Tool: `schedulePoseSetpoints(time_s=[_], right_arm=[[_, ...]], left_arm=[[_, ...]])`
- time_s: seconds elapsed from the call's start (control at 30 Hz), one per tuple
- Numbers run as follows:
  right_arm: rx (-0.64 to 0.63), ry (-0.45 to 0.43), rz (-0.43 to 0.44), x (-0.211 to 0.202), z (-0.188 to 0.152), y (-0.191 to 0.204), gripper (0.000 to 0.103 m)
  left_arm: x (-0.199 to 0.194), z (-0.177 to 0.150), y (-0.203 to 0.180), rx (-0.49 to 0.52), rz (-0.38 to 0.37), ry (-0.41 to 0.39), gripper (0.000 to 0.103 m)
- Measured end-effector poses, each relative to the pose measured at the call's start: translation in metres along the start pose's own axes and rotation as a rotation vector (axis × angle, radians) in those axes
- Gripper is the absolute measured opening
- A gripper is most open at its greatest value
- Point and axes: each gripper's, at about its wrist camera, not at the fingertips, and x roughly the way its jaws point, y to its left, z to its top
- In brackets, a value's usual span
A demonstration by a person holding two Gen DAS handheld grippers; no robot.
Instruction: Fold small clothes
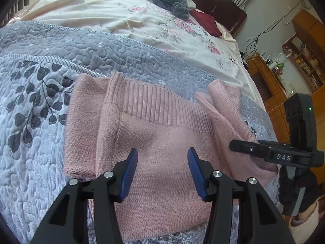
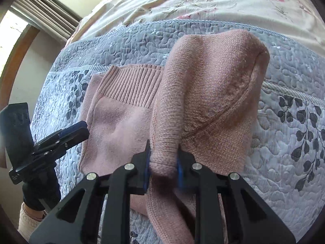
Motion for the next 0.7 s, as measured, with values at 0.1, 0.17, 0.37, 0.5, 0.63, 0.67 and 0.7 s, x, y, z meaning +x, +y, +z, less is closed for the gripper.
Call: schedulePoseSetpoints(time_s=[0.1, 0.17, 0.37, 0.5, 0.63, 0.67, 0.7], right_arm=[[0.027, 0.031, 0.024, 0.016, 0.000, 0.000, 0.027], [0.077, 0.052, 0.083, 0.024, 0.000, -0.005, 0.043], [0.210, 0.080, 0.247, 0.012, -0.001, -0.023, 0.048], [0.258, 0.008, 0.292, -0.028, -0.005, -0.044, 0.048], [0.267, -0.067, 0.189, -0.065, -0.018, -0.076, 0.048], [0.269, -0.078, 0.168, -0.071, -0.022, -0.085, 0.048], [0.275, -0.087, 0.152, -0.075, -0.029, -0.095, 0.048]], left_arm=[[0.000, 0.001, 0.002, -0.020, -0.021, -0.001, 0.051], [0.000, 0.001, 0.004, -0.041, -0.038, 0.002, 0.051], [0.009, 0.003, 0.001, -0.125, -0.139, 0.019, 0.051], [0.024, 0.001, -0.019, -0.153, -0.226, 0.050, 0.052], [0.050, 0.000, -0.039, -0.154, -0.254, 0.109, 0.057], [0.057, 0.000, -0.042, -0.164, -0.262, 0.122, 0.057], [0.064, -0.001, -0.043, -0.179, -0.264, 0.137, 0.057]])
